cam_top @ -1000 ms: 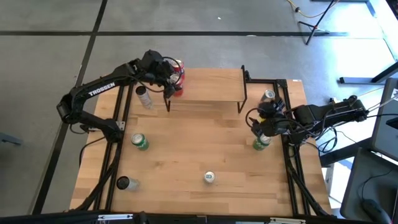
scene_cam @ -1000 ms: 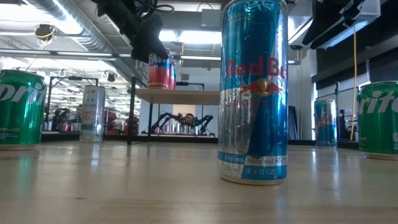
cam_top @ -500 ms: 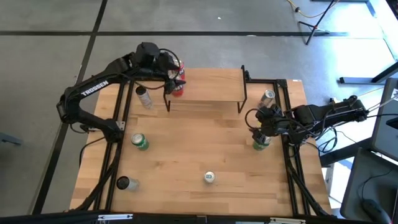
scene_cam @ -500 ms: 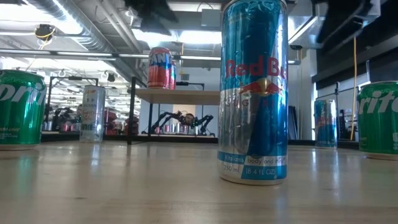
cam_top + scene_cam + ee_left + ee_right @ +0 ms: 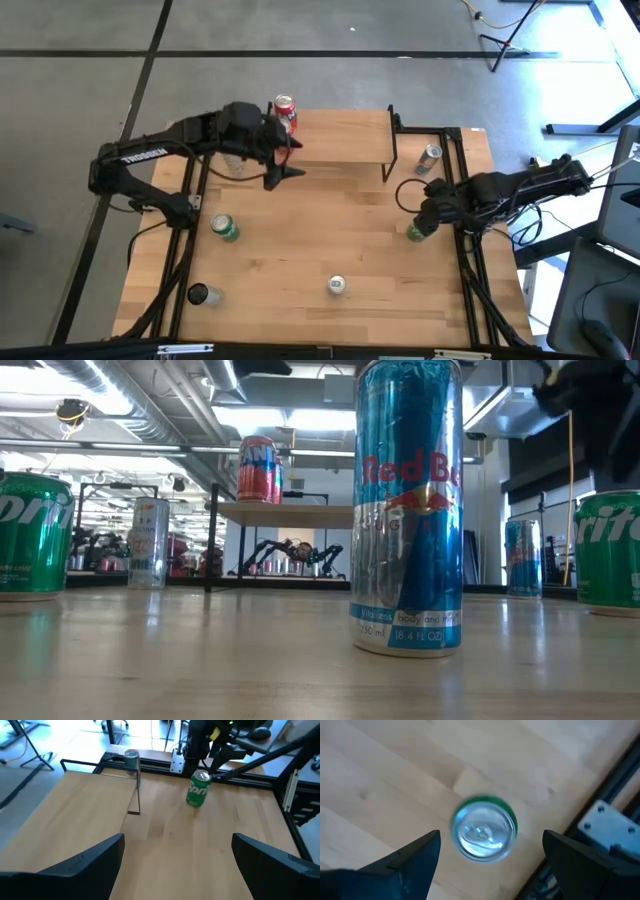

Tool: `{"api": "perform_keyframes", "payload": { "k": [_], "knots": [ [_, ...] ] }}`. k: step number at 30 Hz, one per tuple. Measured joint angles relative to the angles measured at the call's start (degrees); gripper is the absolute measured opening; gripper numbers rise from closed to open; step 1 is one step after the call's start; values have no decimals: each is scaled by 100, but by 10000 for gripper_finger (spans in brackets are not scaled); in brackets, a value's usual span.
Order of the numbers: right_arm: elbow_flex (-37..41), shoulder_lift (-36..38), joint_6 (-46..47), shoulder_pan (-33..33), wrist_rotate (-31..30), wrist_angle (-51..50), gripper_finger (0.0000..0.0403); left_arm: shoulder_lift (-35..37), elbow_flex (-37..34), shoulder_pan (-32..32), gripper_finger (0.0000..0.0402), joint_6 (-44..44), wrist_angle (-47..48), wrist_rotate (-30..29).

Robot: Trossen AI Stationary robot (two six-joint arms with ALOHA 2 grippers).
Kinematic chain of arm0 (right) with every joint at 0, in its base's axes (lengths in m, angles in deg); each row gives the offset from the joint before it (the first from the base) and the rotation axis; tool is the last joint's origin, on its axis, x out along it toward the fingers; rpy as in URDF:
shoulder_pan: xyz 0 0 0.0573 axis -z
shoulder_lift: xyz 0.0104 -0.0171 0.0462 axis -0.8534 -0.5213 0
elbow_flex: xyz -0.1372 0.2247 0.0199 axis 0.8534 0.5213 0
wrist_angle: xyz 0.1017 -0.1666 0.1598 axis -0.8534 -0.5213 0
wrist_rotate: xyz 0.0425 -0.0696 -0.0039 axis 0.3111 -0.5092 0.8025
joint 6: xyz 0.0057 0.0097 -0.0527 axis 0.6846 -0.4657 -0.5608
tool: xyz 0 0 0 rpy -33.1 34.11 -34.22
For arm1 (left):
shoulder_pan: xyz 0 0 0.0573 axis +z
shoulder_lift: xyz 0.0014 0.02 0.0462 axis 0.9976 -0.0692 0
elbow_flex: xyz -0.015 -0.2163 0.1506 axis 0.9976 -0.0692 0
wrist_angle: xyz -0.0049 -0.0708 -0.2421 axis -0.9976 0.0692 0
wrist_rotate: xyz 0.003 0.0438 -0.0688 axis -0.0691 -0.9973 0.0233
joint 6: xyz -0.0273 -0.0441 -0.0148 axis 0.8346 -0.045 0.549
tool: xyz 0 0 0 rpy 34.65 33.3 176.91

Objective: Place canned beverage on shelf
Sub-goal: Put the right green soda can on the shelf

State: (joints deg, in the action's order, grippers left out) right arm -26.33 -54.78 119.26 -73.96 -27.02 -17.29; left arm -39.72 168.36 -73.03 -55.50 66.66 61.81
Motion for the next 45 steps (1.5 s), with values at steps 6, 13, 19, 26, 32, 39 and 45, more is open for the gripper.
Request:
{"api": "perform_keyframes", "payload": {
  "k": [6, 13, 19, 26, 32, 39, 45],
  "knots": [
    [695, -2, -11, 0, 214, 898, 337, 0, 0, -346, 355, 0, -6, -545],
    [1010, -4, -12, 0, 423, 1021, 337, 0, 0, -422, 355, 35, -4, -613],
    [1164, -4, -207, 0, 518, 1102, 336, 0, 0, -423, 355, 153, -11, -603],
    [1269, 2, -793, -2, 456, 1232, 246, 0, 0, -538, 355, 125, -35, -536],
    [773, -9, -1626, 2, 211, 1503, 238, 0, 0, -706, 355, 122, -28, -530],
    [-97, -31, -2893, 2, -243, 2881, 238, -193, -31, -877, 355, 299, -105, -519],
    [-818, -402, -4013, 130, -723, 3903, 238, -602, -55, -880, 355, 713, -275, -517]
  ]
}}
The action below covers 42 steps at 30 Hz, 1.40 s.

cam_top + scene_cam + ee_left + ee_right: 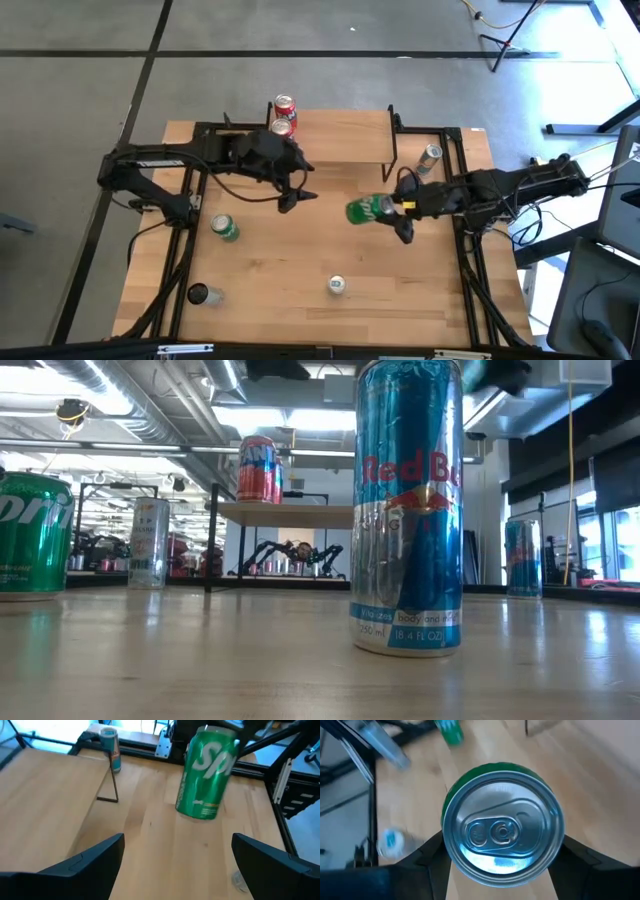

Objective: Place canned beverage on shelf
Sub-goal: Put the right green soda can on the shelf

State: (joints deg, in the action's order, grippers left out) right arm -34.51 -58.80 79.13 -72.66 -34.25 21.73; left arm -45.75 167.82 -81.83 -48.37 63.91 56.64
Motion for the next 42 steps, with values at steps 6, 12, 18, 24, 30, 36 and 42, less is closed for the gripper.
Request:
{"api": "perform_keyframes", "payload": {
  "k": [6, 12, 18, 24, 30, 36, 42],
  "knots": [
    [-730, -650, -1041, 280, 186, 287, 238, -359, 0, -3, 355, 257, -323, 175],
    [-1333, -1140, -1820, 449, 334, 330, 238, -587, 0, -4, 355, 169, -241, 139],
    [-1500, -1335, -2159, 521, 225, 848, 227, -619, -7, -62, 355, 179, -258, 123],
    [-1502, -1365, -2173, 642, 223, 983, 191, -621, -7, -133, 355, 219, -333, 11],
    [-1500, -1500, -2208, 790, 436, 945, 153, -580, 4, -122, 355, 291, -655, 37],
    [-1470, -1838, -2264, 810, 638, 371, 113, -580, 7, -126, 355, 281, -312, 63],
    [-1375, -1919, -2030, 812, 587, -309, 135, -563, -6, -174, 355, 481, 392, 109]
  ]
}}
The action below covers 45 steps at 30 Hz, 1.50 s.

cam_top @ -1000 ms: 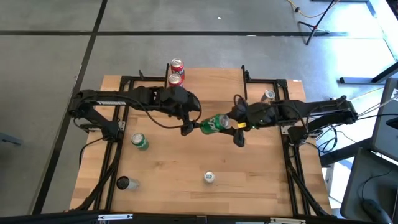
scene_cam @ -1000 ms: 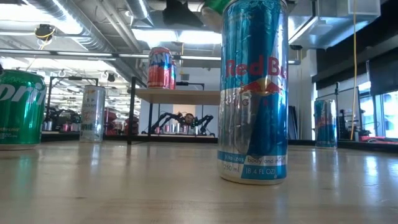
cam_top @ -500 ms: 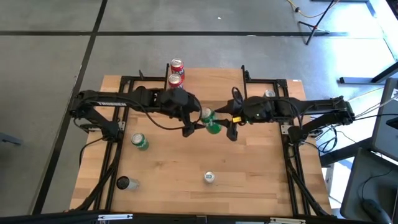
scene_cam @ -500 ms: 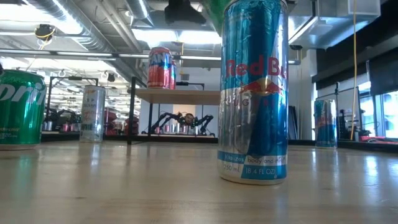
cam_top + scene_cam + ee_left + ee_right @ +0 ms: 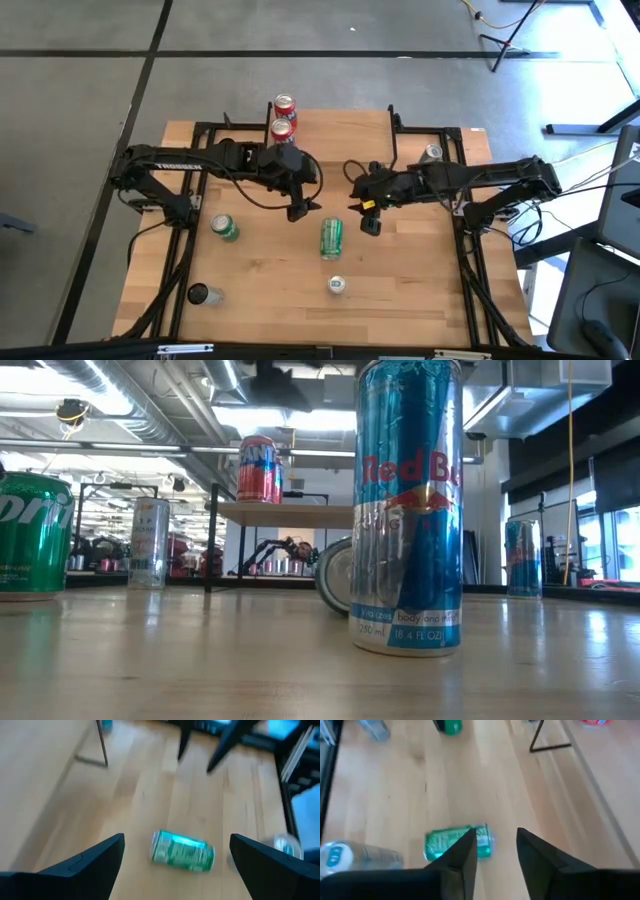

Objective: Place canned beverage on shelf
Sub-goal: Put the right green soda can on the shelf

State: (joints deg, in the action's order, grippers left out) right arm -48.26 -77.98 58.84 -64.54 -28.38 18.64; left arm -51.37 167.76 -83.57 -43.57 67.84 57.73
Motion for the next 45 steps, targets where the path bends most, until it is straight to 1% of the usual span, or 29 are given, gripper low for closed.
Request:
{"api": "perform_keyframes", "payload": {
  "k": [2, 5, 7, 11, 14, 19, 23, 25, 27, 33, 35, 38, 40, 45],
  "knots": [
    [155, -21, 2, 0, 51, -141, 159, 1, -147, -97, 355, 25, 48, 2],
    [472, -131, -7, 0, 198, 88, 205, 0, -429, -239, 355, 179, 73, 23],
    [717, -237, -200, -15, 202, 318, 237, 2, -636, -336, 355, 285, -6, 22],
    [1082, -448, -724, -78, 355, 949, 283, 2, -1242, -522, 355, 687, -549, 16],
    [1250, -733, -1109, -81, 450, 1329, 303, 2, -1773, -669, 355, 1080, -1168, 17],
    [1257, -1116, -1986, -79, 796, 1767, 312, 2, -2671, -969, 355, 1854, -2275, -4],
    [1256, -1334, -2890, -79, 1295, 2308, 312, 2, -3175, -1230, 355, 2635, -2767, -27],
    [1252, -1447, -3427, -79, 1565, 2491, 312, 1, -3284, -1372, 355, 2950, -2862, -117],
    [1252, -1615, -3852, -79, 1685, 2690, 312, 2, -3333, -1497, 355, 3207, -2847, -206],
    [1253, -2238, -4827, -76, 1709, 3261, 312, 0, -3334, -1740, 355, 3517, -2900, -554],
    [1250, -2439, -5055, -76, 1618, 3409, 312, 0, -3334, -1786, 355, 3610, -2908, -713],
    [1218, -2644, -5250, -76, 1654, 3441, 312, 0, -3334, -1808, 355, 3661, -2916, -758],
    [1210, -2780, -5213, -76, 1559, 3468, 312, 0, -3334, -1806, 355, 3663, -2930, -782],
    [1215, -2893, -4966, -80, 1363, 3488, 312, 0, -3334, -1803, 355, 3713, -2930, -1095]
  ]
}}
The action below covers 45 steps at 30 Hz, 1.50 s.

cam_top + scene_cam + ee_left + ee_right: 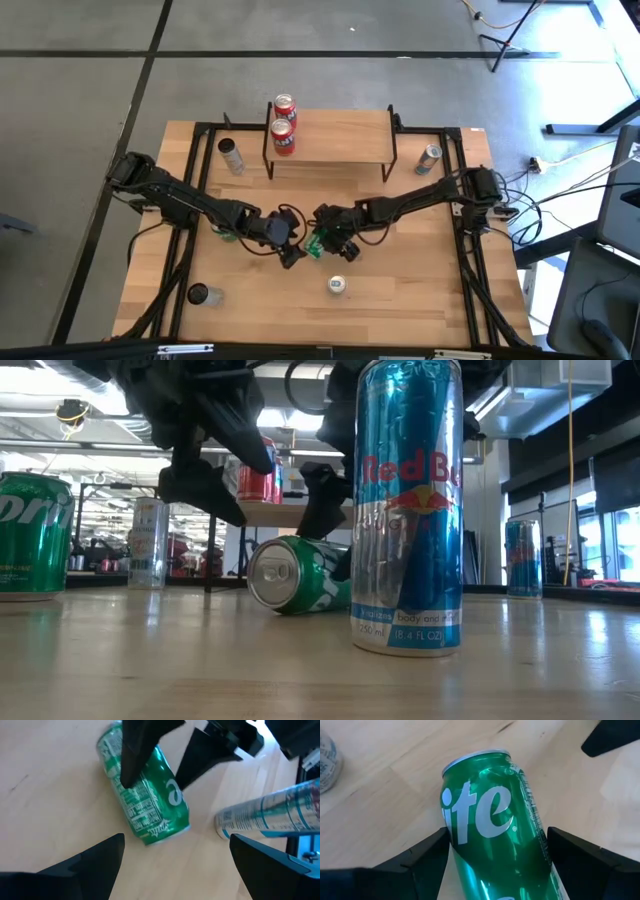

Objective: Place canned beverage on shelf
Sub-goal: Put the right green soda can on the shelf

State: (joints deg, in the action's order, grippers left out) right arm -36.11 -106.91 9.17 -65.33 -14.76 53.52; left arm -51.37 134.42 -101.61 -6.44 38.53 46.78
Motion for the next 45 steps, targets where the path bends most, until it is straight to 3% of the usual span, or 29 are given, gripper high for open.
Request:
{"api": "perform_keyframes", "payload": {
  "k": [8, 12, 20, 39, 45],
  "knots": [
    [-2, -82, 235, 14, 39, -93, 312, 0, 0, 7, 355, 145, -4, 43],
    [-7, -113, 1079, 18, 93, -206, 312, 0, 0, 7, 355, 211, -2, 265],
    [-447, -165, 2140, 2, -978, -778, 312, 0, 2, -4, 355, 344, -15, 586],
    [-761, -71, 2451, 53, -688, -1551, 314, 0, 2, -22, 355, 300, 0, 794],
    [-698, -145, 2603, 167, -498, -1815, 362, 0, 2, -22, 355, 291, 0, 676]
  ]
}}
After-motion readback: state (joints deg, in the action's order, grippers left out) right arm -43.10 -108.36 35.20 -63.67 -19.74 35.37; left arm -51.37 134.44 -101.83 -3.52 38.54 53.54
